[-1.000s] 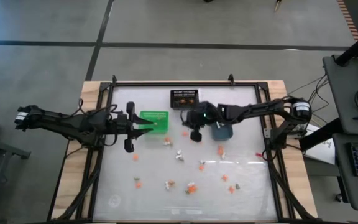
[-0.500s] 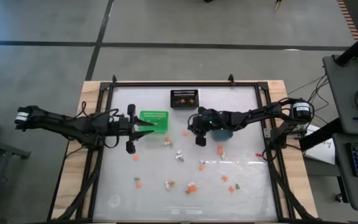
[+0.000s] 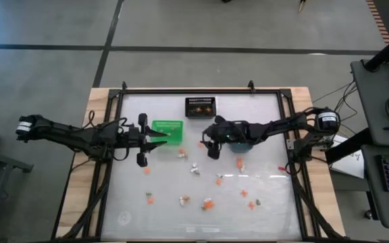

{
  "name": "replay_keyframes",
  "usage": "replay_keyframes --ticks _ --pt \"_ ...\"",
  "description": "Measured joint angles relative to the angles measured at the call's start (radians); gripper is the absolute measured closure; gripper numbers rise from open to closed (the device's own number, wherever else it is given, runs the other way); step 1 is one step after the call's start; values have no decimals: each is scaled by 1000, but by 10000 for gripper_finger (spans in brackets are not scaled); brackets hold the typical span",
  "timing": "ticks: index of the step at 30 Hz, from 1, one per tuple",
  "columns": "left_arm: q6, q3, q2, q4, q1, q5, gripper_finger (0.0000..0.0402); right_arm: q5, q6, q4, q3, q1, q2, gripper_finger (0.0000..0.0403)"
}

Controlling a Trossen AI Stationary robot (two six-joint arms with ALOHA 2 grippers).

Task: Sort Halloween decoration
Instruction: Put the orange spider toy into the black bin

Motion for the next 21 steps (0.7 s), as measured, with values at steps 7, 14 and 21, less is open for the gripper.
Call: replay_keyframes --ticks 7,14,21 --pt "6 -1 0 -1 0 0 304 0 -58 72 1 29 60 152" --pt "7 -1 0 -6 0 0 304 80 -50 86 22 29 173 162" --pt "7 -1 2 -6 0 0 304 81 64 82 46 17 228 175"
